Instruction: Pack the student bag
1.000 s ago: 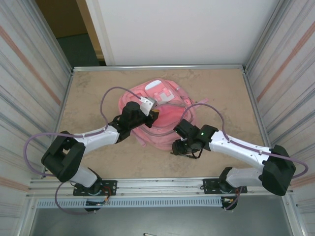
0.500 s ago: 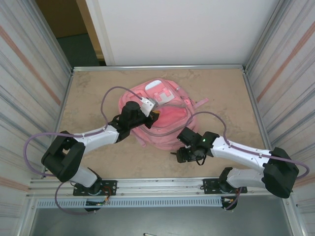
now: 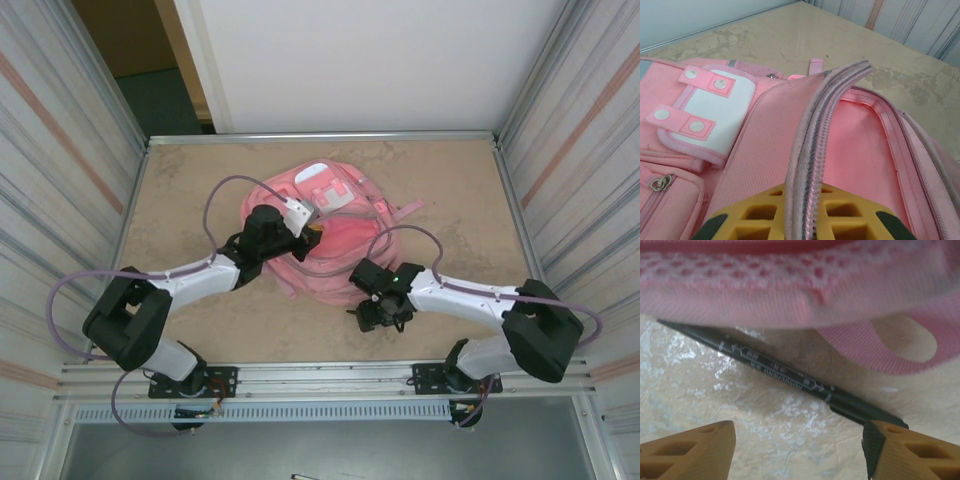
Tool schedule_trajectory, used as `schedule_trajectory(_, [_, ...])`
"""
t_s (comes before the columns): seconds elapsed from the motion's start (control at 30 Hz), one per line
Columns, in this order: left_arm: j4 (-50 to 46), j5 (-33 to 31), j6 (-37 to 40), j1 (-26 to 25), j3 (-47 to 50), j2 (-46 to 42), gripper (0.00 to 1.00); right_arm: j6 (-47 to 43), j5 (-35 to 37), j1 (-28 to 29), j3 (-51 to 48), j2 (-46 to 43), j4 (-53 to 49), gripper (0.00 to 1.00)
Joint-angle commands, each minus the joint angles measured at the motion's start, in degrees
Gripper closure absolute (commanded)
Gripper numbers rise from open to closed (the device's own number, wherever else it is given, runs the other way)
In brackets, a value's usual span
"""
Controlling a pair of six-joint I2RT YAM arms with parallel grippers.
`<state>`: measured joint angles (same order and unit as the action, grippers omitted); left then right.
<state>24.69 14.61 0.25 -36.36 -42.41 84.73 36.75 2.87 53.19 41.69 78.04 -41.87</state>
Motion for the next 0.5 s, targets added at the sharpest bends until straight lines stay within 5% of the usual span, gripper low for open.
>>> schedule_trajectory(0.0, [1.25, -0.13, 0.93, 0.97, 1.22, -2.1, 0.86, -3.54, 1.61, 0.03, 2.46, 2.17, 0.34, 0.28])
schedule_trajectory(0.23, [1.88, 0.25, 0.88, 1.33, 1.91, -2.28, 0.86, -4.75, -1.56, 0.64, 2.3, 8.6, 2.79, 0.3])
schedule_trajectory(0.47, [2.61, 0.91, 0.66, 1.98, 2.23, -2.08, 0.86, -4.66, -2.38, 4.1, 4.87, 12.67, 0.44, 0.55])
